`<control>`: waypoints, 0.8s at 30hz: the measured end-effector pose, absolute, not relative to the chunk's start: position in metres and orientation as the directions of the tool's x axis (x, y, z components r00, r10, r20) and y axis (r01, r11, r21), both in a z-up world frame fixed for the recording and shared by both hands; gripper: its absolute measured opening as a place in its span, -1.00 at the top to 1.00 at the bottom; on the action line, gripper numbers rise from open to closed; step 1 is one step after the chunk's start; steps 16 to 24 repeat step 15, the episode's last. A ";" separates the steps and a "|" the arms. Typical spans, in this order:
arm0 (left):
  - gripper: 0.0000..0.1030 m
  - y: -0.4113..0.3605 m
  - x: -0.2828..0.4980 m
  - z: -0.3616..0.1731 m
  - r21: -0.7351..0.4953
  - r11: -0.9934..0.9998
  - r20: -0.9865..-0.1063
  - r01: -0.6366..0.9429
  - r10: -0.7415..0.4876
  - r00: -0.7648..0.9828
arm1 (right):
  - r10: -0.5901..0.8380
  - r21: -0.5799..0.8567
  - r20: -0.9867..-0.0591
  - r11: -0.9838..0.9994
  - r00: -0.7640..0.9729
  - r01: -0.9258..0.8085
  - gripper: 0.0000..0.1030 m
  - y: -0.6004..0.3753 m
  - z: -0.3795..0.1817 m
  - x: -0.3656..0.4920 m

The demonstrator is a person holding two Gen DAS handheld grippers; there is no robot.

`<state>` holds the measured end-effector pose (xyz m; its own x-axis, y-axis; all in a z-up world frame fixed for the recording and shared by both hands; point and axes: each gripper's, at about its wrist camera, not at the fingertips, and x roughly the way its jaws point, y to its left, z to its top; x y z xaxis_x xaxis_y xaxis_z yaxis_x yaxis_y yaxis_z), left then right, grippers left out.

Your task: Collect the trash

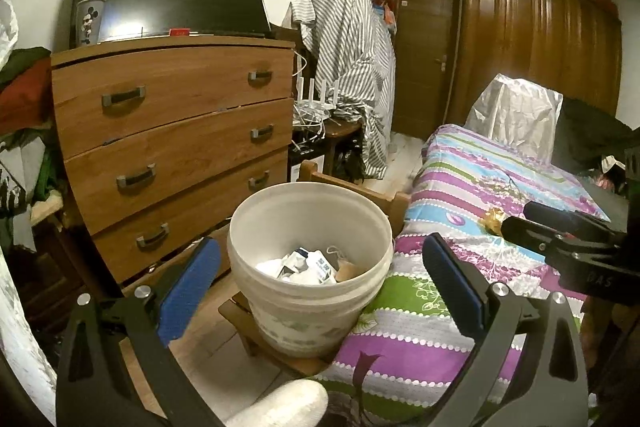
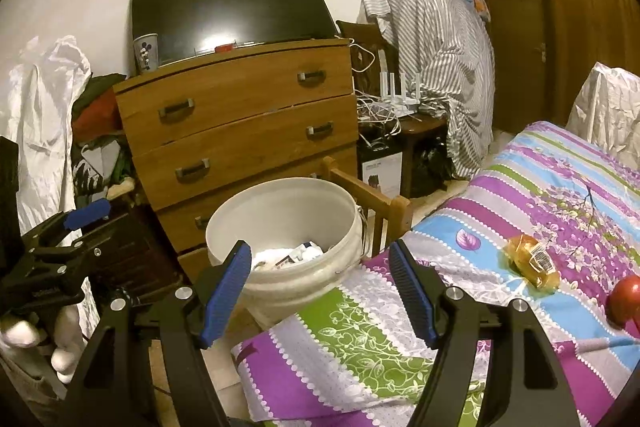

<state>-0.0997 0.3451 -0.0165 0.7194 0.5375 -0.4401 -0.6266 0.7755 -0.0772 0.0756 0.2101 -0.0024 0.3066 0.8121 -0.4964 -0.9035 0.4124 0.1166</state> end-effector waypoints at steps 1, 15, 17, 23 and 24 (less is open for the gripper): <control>-0.89 0.344 -0.100 -0.017 -0.075 0.776 -0.441 -0.626 0.537 0.719 | 0.812 0.116 -0.496 0.412 0.307 -0.904 -0.40 0.209 -0.003 0.076; -0.89 0.349 -0.097 -0.022 -0.073 0.760 -0.462 -0.646 0.549 0.697 | 0.810 0.115 -0.503 0.408 0.301 -0.906 -0.48 0.216 -0.006 0.074; -0.89 0.349 -0.097 -0.022 -0.073 0.760 -0.462 -0.646 0.549 0.697 | 0.810 0.115 -0.503 0.408 0.301 -0.906 -0.48 0.216 -0.006 0.074; -0.89 0.349 -0.097 -0.022 -0.073 0.760 -0.462 -0.646 0.549 0.697 | 0.810 0.115 -0.503 0.408 0.301 -0.906 -0.48 0.216 -0.006 0.074; -0.89 0.349 -0.097 -0.022 -0.073 0.760 -0.462 -0.646 0.549 0.697 | 0.810 0.115 -0.503 0.408 0.301 -0.906 -0.48 0.216 -0.006 0.074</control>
